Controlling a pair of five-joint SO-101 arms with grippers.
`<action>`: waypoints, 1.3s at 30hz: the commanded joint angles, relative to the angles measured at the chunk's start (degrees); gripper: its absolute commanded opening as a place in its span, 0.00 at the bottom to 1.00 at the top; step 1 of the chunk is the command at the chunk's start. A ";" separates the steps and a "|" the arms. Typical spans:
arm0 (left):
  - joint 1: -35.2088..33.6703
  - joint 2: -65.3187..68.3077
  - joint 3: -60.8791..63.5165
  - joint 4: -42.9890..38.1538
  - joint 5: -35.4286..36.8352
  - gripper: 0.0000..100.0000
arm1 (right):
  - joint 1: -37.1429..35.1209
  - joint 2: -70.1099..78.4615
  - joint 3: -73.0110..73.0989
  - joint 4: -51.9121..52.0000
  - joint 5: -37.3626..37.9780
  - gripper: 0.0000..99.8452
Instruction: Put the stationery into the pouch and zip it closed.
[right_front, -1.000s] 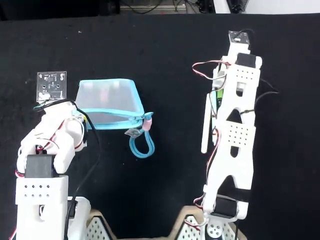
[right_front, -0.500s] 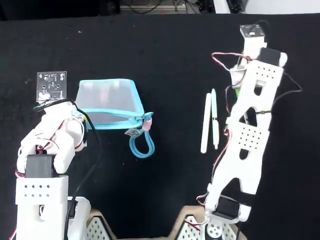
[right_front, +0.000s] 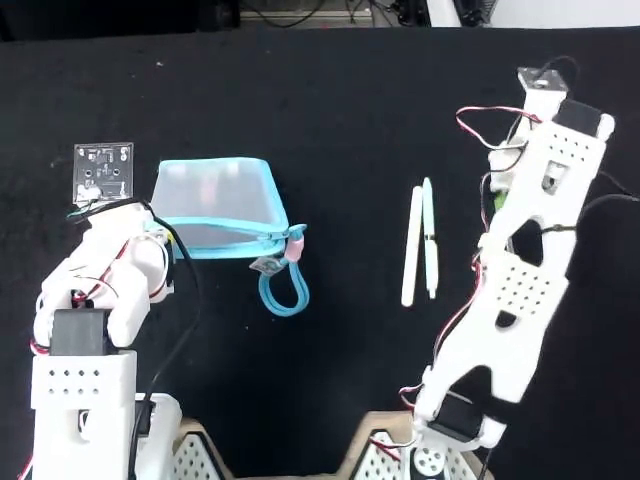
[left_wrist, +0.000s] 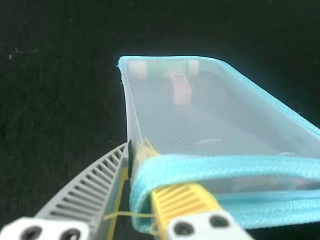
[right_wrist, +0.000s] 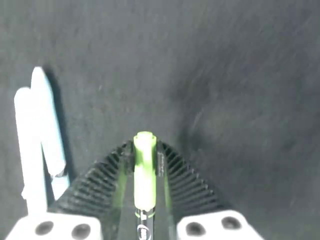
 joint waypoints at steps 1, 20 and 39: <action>0.40 -0.35 -0.75 -0.97 0.26 0.03 | 0.62 -10.33 10.86 -0.70 1.41 0.01; 0.66 -0.53 0.40 -1.32 0.26 0.03 | 14.51 -38.99 71.08 -37.98 23.47 0.01; 0.66 -0.53 0.40 -1.23 0.35 0.03 | 14.24 -51.21 87.16 -45.27 26.81 0.15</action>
